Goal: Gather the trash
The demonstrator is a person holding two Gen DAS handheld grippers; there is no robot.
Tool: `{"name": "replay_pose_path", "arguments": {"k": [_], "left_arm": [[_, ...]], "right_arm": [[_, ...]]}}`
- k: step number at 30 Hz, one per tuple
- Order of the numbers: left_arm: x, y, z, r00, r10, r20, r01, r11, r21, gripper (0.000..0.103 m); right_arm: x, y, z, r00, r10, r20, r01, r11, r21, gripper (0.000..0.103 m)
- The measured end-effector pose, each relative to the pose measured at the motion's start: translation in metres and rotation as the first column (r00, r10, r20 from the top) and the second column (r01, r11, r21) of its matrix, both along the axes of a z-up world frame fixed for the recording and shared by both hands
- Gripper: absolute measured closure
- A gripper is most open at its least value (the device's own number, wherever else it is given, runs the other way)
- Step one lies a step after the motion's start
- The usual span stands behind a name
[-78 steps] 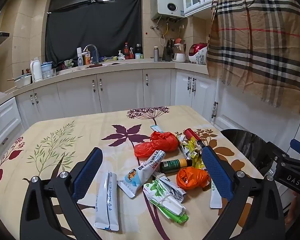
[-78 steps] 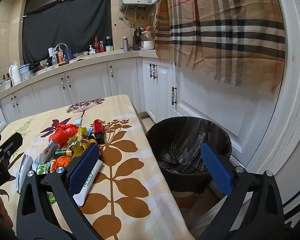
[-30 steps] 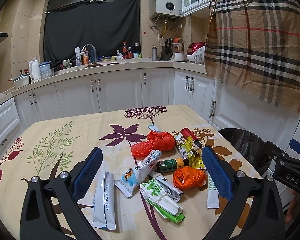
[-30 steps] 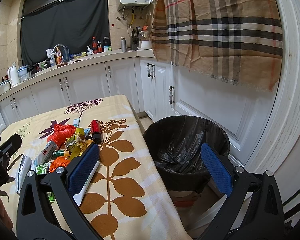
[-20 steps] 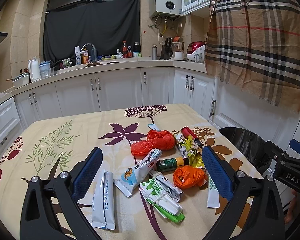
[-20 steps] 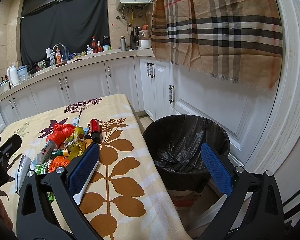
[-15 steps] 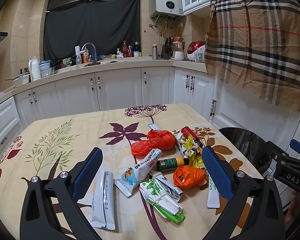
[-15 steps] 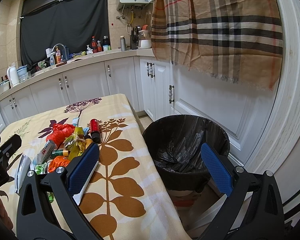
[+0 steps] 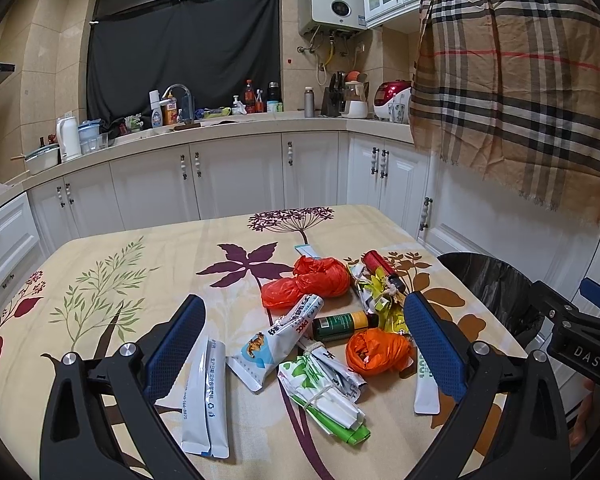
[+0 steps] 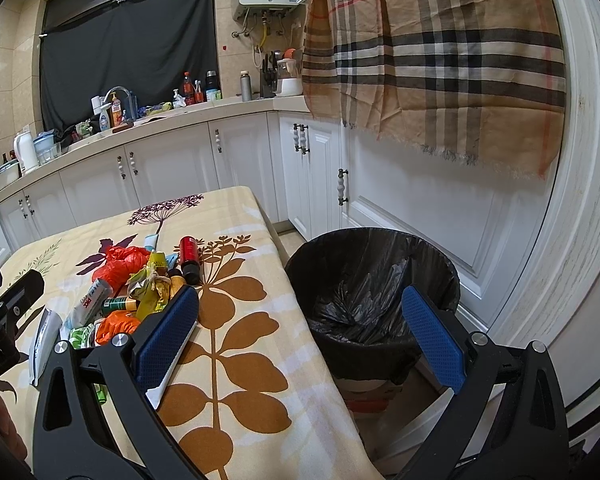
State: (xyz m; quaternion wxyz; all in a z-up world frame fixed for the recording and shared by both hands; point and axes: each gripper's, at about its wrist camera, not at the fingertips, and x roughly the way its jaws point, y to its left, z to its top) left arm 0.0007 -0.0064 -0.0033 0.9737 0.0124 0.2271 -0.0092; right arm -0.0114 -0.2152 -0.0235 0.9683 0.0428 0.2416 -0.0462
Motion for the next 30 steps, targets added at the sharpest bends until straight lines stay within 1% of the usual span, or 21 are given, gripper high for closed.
{"name": "replay_pose_path", "arguments": {"k": [15,19,25,30], "left_arm": [[0.001,-0.001,-0.003,1.0,0.003,-0.005,-0.003,1.0,-0.001,0.006],[0.004,0.003,-0.007,1.0,0.01,-0.022,-0.01,1.0,-0.011,0.006],[0.003,0.024,-0.01,0.997,0.062,-0.04,-0.063,0.998,-0.012,0.006],[0.002,0.053,-0.011,0.992,0.106,-0.062,-0.108,0.994,-0.017,0.007]], "right_arm": [[0.001,0.0,-0.002,1.0,-0.003,-0.004,0.003,1.0,0.001,0.004],[0.001,0.001,-0.003,1.0,-0.002,-0.002,0.002,1.0,0.001,0.004],[0.009,0.012,-0.004,0.999,0.03,-0.015,-0.03,0.999,0.016,0.004],[0.021,0.03,-0.001,0.996,0.083,-0.021,-0.082,0.996,0.018,0.004]]}}
